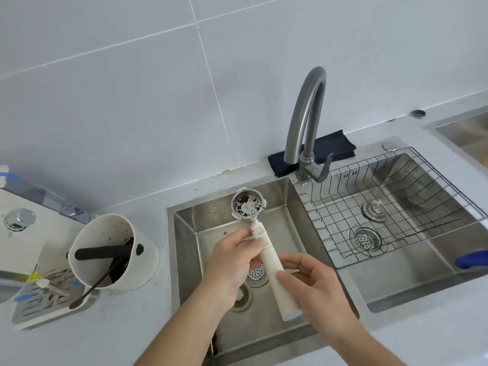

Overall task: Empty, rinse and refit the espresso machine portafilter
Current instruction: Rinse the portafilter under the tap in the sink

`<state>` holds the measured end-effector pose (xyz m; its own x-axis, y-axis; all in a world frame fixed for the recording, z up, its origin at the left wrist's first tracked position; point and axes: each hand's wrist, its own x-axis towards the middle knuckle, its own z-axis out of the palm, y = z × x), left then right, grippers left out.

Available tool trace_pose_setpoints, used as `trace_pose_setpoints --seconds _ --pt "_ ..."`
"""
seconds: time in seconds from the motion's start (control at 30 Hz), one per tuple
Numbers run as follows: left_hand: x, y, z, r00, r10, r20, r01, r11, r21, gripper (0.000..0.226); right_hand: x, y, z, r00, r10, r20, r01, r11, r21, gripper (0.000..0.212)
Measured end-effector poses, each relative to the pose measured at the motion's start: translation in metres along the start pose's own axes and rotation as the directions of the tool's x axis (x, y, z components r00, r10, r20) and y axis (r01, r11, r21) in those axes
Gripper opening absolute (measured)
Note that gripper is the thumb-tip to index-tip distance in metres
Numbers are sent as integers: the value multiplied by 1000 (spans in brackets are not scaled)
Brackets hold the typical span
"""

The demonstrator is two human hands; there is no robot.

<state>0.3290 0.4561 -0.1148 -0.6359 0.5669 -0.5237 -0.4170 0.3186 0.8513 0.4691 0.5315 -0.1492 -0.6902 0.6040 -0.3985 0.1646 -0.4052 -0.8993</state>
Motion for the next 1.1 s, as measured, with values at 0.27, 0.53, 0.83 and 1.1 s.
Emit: trace_pose_setpoints --seconds 0.27,0.53,0.83,1.1 --pt "8 8 -8 1000 14 0 -14 999 -42 23 69 -31 -64 955 -48 -291 40 999 -35 19" --pt "24 7 -6 999 -32 -2 32 998 -63 26 150 -76 -90 902 -195 -386 62 942 -331 34" --pt "37 11 2 997 -59 39 59 998 -4 28 200 -99 -88 855 -288 -432 62 883 -466 37" --pt "44 8 5 997 -79 17 79 997 6 28 214 -94 -90 847 -347 -402 51 806 -590 18"
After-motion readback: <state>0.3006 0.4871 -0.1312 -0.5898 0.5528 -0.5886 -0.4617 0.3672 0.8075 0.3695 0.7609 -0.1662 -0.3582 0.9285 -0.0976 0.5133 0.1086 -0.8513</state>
